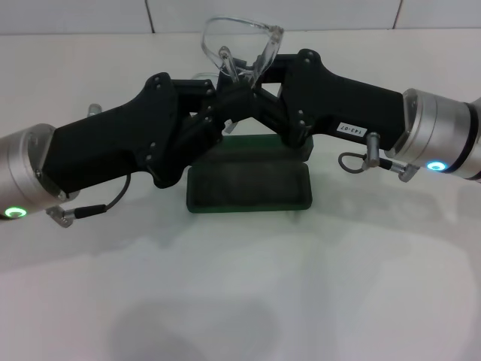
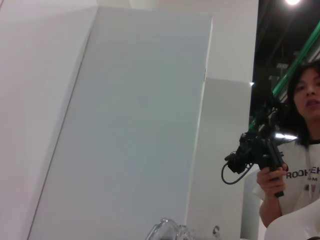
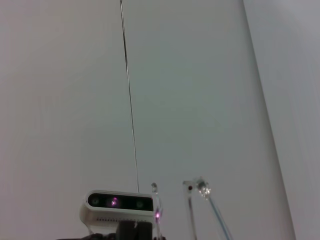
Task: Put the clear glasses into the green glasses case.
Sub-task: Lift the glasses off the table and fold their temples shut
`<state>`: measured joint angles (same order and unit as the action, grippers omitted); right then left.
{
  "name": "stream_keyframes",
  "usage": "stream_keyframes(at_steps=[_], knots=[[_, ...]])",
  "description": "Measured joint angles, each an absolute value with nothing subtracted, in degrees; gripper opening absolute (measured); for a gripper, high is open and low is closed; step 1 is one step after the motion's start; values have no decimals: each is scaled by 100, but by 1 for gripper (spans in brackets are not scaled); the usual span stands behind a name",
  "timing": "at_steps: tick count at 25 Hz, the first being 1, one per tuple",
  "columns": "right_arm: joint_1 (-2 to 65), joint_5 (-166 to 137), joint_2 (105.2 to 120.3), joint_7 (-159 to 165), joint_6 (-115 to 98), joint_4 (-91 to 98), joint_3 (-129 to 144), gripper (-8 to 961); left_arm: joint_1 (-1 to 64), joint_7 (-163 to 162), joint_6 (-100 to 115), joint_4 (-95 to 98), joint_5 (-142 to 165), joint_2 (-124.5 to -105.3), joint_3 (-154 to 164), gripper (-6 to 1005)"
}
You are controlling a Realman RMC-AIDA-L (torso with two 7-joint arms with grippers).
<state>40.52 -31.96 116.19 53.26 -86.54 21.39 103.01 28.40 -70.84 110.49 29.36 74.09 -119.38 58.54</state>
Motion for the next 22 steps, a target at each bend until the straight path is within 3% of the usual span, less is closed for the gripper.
stream_keyframes(at_steps=[22], knots=[[4096,-3200,11619,5330,-8625,2145,10382,113,2844,-6861,10950,2760,7404,-11961,5626,44]])
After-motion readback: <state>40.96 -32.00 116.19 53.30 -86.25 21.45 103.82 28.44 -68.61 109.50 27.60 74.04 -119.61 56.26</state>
